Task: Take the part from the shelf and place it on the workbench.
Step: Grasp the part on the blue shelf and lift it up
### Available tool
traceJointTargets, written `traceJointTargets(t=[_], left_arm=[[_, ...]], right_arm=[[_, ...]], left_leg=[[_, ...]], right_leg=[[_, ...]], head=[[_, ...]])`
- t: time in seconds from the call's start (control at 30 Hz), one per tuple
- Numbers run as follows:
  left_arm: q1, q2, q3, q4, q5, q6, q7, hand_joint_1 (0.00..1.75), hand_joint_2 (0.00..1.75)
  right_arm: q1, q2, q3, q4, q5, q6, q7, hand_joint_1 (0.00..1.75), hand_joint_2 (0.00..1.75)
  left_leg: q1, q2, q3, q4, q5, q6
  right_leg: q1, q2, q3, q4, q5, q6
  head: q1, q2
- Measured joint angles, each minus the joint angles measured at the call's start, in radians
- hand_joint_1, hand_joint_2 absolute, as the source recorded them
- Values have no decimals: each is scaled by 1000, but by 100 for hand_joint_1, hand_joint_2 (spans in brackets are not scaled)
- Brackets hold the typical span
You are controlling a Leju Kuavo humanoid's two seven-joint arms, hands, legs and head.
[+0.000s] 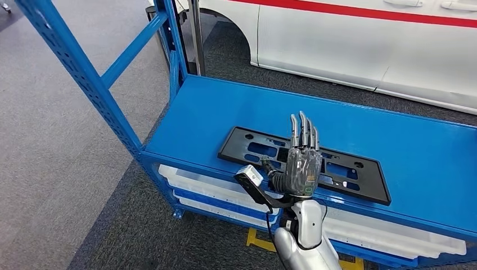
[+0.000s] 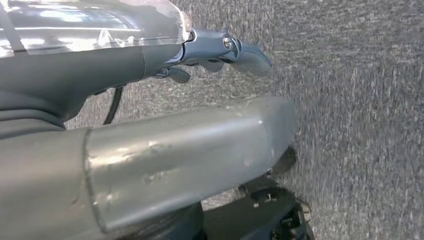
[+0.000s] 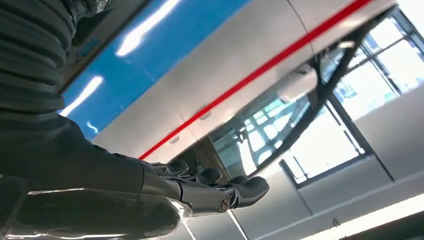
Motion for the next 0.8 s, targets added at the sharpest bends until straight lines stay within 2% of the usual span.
traceJointTargets(t=[0.07,0.13,0.17,0.2,0.23,0.27,0.3,0.33,0.37,0.4,0.5,0.57,0.67,0.7,0.73,0.77,0.8], left_arm=[[0,0,-1,0,7,1,-1,0,0],[0,-1,-1,0,14,2,-1,0,0],[2,-2,-1,0,18,3,-2,0,0],[3,-2,-1,0,22,4,-3,0,0],[5,-2,-1,0,26,4,-4,0,0],[6,-2,-1,0,29,5,-6,0,0],[6,-2,-1,0,32,6,-8,0,0],[6,-2,-1,0,35,7,-10,0,0],[5,-2,-1,0,38,9,-13,0,0],[5,-2,-1,0,41,10,-14,0,0],[9,-5,-1,0,52,15,-18,0,0],[10,-7,-1,0,57,17,-20,0,0],[10,-8,-1,0,62,19,-20,0,0],[11,-8,-1,1,64,19,-20,0,0],[12,-8,-1,1,65,19,-20,0,0],[12,-9,-1,1,65,18,-19,0,0],[11,-10,-1,1,66,18,-20,0,0]], right_arm=[[14,18,-13,-67,-26,-2,-53,0,175],[32,38,-31,-136,-62,-2,-114,0,175],[42,46,-40,-166,-85,-2,-142,0,175],[53,53,-47,-194,-113,-2,-165,0,175],[62,57,-52,-219,-143,-2,-179,0,175],[70,59,-54,-239,-170,-2,-184,0,175],[77,59,-53,-255,-193,-2,-183,0,175],[83,58,-49,-268,-212,-2,-178,0,175],[91,55,-42,-277,-227,1,-172,0,175],[100,52,-33,-283,-240,4,-168,0,175],[139,38,1,-289,-267,13,-164,0,175],[167,28,20,-289,-271,12,-166,0,175],[217,10,46,-283,-257,8,-168,0,175],[233,5,53,-278,-248,7,-165,0,175],[245,2,58,-272,-237,6,-160,0,175],[254,-1,62,-266,-225,6,-153,0,175],[261,-3,64,-259,-210,6,-146,0,175]], left_leg=[[1,1,-21,51,-37,-9],[3,2,-76,176,-102,-15],[4,2,-105,239,-125,-18],[4,2,-123,276,-131,-19],[4,2,-123,275,-117,-19],[4,2,-104,233,-87,-18],[4,2,-71,164,-49,-14],[3,2,-37,94,-23,-11],[1,2,-12,43,-8,-6],[-1,1,1,13,-3,-3],[0,0,5,0,-1,11],[5,1,7,-8,6,25],[5,2,5,-10,7,35],[5,2,5,-10,7,35],[5,2,5,-9,7,35],[5,2,6,-9,6,33],[5,1,7,-8,5,32]], right_leg=[[-5,-3,5,-10,5,-14],[-4,-6,7,-11,5,-21],[-3,-7,7,-9,4,-23],[-2,-7,6,-7,3,-24],[-1,-6,6,-5,2,-24],[-1,-5,7,-3,0,-24],[-1,-4,8,0,-3,-22],[1,-3,8,3,-5,-19],[2,-1,8,5,-7,-15],[4,-1,6,6,-7,-10],[4,0,6,6,-8,5],[3,-1,-9,44,-39,15],[-1,-2,-91,225,-135,24],[-2,-2,-113,271,-148,26],[-4,-2,-118,280,-140,27],[-5,-2,-102,247,-113,27],[-7,-3,-70,182,-75,25]], head=[[0,0],[0,0],[0,0],[0,0],[0,0],[0,0],[0,0],[0,0],[0,0],[0,0],[0,0],[0,0],[0,0],[0,0],[0,0],[0,0],[0,0]])
